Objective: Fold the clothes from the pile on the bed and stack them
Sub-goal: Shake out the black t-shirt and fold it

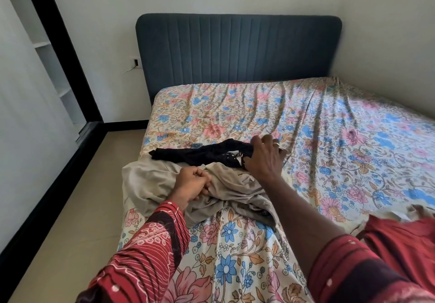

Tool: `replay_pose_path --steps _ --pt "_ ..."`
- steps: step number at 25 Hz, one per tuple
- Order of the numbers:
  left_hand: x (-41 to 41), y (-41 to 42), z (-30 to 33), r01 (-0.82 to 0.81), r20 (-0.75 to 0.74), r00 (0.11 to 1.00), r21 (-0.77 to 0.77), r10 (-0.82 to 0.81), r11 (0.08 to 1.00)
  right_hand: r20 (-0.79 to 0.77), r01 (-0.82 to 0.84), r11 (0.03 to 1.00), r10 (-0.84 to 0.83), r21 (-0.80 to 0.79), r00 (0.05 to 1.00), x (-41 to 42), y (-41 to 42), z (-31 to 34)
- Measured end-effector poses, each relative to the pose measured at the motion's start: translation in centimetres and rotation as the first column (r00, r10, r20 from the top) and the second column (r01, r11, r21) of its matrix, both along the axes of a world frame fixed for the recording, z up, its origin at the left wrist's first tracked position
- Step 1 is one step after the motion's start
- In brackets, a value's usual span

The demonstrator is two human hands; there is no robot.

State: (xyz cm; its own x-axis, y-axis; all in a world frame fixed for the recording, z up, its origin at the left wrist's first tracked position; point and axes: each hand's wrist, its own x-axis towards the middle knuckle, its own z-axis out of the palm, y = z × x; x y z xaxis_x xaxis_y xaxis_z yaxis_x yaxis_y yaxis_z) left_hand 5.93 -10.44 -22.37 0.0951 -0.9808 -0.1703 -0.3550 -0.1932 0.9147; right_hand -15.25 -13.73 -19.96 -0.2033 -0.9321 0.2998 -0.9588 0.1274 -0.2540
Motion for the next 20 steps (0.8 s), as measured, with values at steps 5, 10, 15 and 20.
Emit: replay_pose_path --steps 5,10,15,20 --pt "0.2 -0.2 0.4 0.012 -0.013 1.000 -0.019 -0.013 1.000 0.182 0.085 0.966 -0.132 0.244 0.974 -2.9 -0.6 -1.1" --pt "0.5 0.0 2.1 0.058 0.080 0.996 -0.092 -0.051 0.994 0.604 -0.256 0.965 0.240 -0.062 0.760 -1.1 -0.5 3.7" --pt "3.5 0.6 7.7 0.030 0.095 0.996 -0.328 0.001 0.944 0.758 -0.536 0.757 0.583 -0.375 0.293 2.6 0.8 13.5" --pt "6.9 4.4 17.9 0.003 -0.175 0.980 -0.471 -0.096 0.882 0.723 -0.451 0.627 0.688 -0.635 -0.061 5.2 3.8 22.0"
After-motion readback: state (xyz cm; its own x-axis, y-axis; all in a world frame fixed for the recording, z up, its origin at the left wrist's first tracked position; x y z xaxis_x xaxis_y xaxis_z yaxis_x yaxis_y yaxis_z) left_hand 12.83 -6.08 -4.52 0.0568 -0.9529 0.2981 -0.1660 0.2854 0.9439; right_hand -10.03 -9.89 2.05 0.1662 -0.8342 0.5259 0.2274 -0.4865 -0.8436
